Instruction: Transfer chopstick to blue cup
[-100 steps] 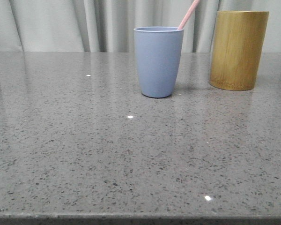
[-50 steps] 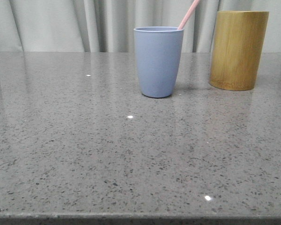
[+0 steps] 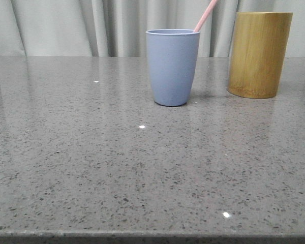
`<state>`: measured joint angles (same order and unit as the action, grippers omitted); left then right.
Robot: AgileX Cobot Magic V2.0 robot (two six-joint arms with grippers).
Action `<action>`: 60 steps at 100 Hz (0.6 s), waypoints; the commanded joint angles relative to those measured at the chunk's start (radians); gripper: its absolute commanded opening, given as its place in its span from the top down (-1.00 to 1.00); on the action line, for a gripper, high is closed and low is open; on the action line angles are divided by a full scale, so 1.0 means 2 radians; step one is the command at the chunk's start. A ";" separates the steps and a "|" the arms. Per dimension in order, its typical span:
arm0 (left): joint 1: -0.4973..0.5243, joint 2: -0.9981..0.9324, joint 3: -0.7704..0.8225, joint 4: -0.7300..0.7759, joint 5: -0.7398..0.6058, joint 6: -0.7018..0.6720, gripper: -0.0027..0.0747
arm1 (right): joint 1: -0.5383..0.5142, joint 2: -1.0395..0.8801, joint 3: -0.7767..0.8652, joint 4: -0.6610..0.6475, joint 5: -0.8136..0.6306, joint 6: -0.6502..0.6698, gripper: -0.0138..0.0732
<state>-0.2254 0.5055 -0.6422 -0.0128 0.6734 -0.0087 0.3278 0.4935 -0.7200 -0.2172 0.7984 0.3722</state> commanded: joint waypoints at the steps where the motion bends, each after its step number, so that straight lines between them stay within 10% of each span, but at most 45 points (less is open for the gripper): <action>1: 0.001 -0.039 0.028 0.003 -0.113 -0.004 0.98 | -0.004 0.001 -0.012 -0.011 -0.032 0.001 0.84; 21: 0.001 -0.171 0.180 0.002 -0.265 -0.004 0.98 | -0.004 0.001 -0.012 -0.011 -0.032 0.001 0.84; 60: 0.093 -0.272 0.289 -0.020 -0.279 -0.004 0.98 | -0.004 0.001 -0.012 -0.011 -0.028 0.001 0.84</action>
<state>-0.0695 -0.0049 -0.0459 -0.0297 0.2156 -0.0087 0.3278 0.4935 -0.7200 -0.2172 0.8019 0.3722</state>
